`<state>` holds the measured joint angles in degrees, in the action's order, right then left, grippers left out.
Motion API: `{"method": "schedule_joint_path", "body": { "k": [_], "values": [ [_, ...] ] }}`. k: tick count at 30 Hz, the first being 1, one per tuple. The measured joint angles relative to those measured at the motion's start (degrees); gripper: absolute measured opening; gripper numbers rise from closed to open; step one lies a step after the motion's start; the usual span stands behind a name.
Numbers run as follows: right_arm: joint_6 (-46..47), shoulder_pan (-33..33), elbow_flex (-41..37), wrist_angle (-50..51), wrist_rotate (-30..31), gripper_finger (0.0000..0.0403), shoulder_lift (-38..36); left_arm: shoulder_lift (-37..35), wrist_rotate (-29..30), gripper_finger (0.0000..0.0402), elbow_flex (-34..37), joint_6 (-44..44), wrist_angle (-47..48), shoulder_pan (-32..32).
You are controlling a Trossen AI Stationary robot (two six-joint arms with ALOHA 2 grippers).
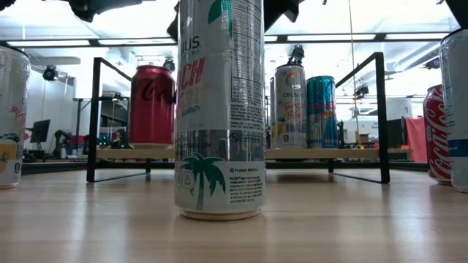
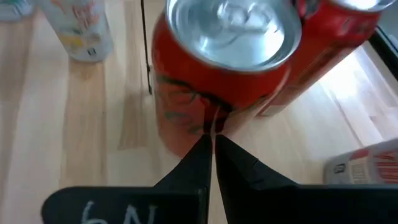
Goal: Place canned beverage on shelf
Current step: Put the red and black soda can on the shelf aligned with the other red and black soda can
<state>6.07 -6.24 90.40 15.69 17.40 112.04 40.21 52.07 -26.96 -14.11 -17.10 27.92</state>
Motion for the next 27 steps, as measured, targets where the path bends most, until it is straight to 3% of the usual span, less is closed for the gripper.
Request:
{"method": "schedule_joint_path", "body": {
  "k": [27],
  "values": [
    [-7.2, 0.5, 0.3, -9.0, -2.7, 0.0013, 1.4, 0.1, 0.0, 0.0042, 0.0, -0.2, -0.1, 0.0]
  ]
}}
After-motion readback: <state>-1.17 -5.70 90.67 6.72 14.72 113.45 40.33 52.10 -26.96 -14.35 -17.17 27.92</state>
